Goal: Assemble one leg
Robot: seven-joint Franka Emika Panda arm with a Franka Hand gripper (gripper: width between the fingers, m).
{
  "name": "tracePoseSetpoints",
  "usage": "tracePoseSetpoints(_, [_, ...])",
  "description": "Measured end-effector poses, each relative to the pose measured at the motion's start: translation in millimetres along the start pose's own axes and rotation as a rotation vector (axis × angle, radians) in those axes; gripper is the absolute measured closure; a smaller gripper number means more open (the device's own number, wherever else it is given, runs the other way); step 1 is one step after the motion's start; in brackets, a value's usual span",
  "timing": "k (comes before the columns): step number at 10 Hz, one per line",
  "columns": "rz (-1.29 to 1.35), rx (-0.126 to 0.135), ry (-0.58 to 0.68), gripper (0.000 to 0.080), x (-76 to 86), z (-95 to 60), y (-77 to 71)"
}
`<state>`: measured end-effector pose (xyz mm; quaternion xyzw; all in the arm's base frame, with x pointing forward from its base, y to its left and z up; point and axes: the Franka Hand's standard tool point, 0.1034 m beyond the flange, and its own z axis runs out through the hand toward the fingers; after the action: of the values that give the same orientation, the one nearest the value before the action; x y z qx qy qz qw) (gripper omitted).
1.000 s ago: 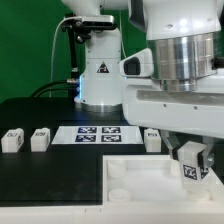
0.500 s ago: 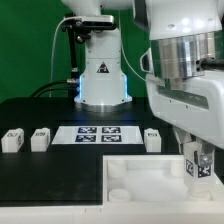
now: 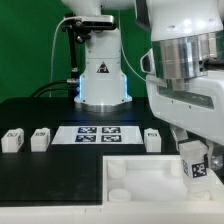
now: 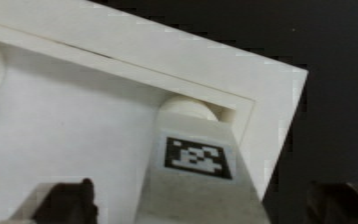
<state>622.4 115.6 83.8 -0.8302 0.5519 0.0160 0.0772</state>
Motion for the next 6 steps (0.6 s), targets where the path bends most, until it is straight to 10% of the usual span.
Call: tracePoseSetpoints(6, [-0.719,-0.016,0.009,0.015,3.5,-0.2,-1.7])
